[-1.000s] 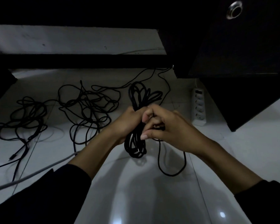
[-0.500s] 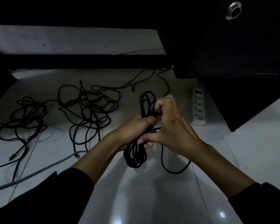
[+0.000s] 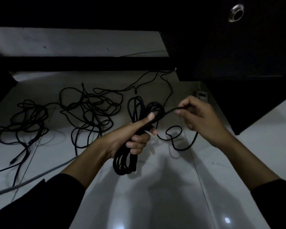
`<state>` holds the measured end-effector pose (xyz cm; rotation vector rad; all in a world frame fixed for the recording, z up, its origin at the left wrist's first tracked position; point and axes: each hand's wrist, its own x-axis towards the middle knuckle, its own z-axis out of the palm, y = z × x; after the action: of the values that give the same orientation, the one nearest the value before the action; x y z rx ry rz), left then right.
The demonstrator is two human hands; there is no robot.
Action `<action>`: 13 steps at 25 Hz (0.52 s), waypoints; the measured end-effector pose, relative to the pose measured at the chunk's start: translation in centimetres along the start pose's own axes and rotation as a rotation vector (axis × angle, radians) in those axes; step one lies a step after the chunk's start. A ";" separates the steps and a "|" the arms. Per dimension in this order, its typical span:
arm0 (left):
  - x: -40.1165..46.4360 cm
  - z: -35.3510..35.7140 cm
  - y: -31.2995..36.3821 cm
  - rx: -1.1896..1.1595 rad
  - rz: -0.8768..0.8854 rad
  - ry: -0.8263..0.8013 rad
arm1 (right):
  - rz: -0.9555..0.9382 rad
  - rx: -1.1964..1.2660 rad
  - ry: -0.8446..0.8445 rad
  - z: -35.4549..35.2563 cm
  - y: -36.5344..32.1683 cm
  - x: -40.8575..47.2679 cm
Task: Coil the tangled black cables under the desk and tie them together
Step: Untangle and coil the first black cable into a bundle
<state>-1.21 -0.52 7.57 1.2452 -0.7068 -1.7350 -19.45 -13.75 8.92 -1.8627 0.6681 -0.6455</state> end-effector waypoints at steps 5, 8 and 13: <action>0.1 -0.2 -0.3 -0.233 0.039 -0.116 | 0.278 0.109 -0.037 0.4 0.2 -0.8; 0.4 0.4 -0.2 -0.224 0.081 -0.027 | 0.372 0.249 -0.018 1.1 0.1 -1.3; 1.4 1.3 -0.2 -0.274 0.226 0.135 | 0.236 0.312 0.091 2.9 -0.9 -2.6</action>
<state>-2.73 -1.69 7.21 1.0396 -0.4908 -1.4909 -19.17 -9.83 8.38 -1.4485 0.7846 -0.6421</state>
